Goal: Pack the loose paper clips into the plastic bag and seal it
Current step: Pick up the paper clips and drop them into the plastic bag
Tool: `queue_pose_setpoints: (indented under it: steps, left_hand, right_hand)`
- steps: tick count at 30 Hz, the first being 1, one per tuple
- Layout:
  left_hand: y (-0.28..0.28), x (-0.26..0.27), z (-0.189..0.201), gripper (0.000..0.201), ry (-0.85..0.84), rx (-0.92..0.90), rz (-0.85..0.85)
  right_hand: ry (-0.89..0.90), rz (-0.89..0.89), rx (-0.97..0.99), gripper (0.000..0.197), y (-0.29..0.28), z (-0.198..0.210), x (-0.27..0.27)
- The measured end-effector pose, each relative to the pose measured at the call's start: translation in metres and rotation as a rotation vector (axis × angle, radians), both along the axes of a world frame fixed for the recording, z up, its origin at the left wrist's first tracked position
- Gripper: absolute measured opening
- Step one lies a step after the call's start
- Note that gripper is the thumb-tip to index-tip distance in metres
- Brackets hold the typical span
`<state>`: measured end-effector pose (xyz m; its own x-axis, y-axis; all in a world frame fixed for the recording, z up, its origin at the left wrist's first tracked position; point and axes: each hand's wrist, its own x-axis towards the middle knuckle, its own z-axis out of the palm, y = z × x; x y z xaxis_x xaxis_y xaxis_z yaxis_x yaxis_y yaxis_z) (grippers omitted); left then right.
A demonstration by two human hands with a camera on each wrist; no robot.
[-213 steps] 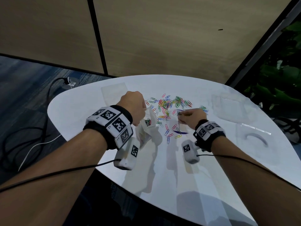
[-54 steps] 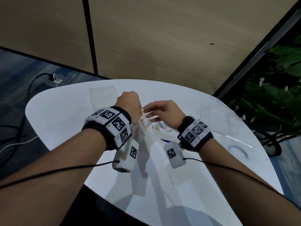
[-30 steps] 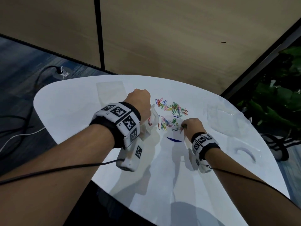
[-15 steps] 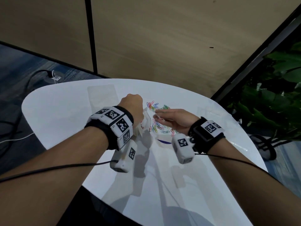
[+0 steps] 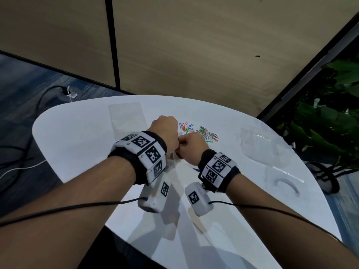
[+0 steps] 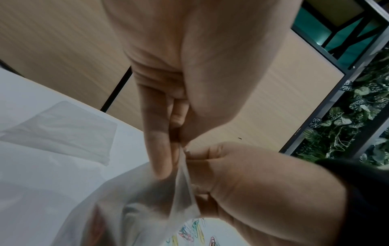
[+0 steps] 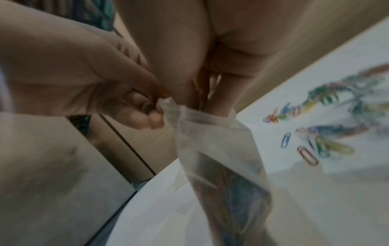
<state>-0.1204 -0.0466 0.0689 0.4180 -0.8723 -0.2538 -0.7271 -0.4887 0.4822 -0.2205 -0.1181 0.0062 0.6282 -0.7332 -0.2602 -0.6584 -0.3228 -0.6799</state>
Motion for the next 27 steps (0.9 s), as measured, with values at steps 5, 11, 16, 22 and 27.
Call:
queue_pose_setpoints:
  steps: [5,11,16,22,27]
  left_hand:
    - [0.001,0.008,0.001,0.025,0.023,-0.004,0.007]
    - [0.006,0.026,-0.001,0.024,0.078,-0.002,0.074]
    - [0.015,0.039,-0.001,0.026,0.04,0.041,0.056]
    - [0.02,0.047,-0.004,0.026,0.029,0.062,0.055]
    - [0.019,0.046,-0.005,0.026,0.023,0.065,0.041]
  right_hand:
    - [-0.155,0.084,0.358,0.03,-0.003,0.021,-0.005]
    - [-0.004,-0.263,0.23,0.035,-0.068,0.001,-0.065]
    - [0.599,-0.264,0.048,0.105,-0.081,-0.068,-0.128]
    - [0.306,-0.274,-0.078,0.069,-0.072,-0.081,-0.093]
    - [0.324,-0.169,-0.248,0.053,-0.061,-0.082,-0.058]
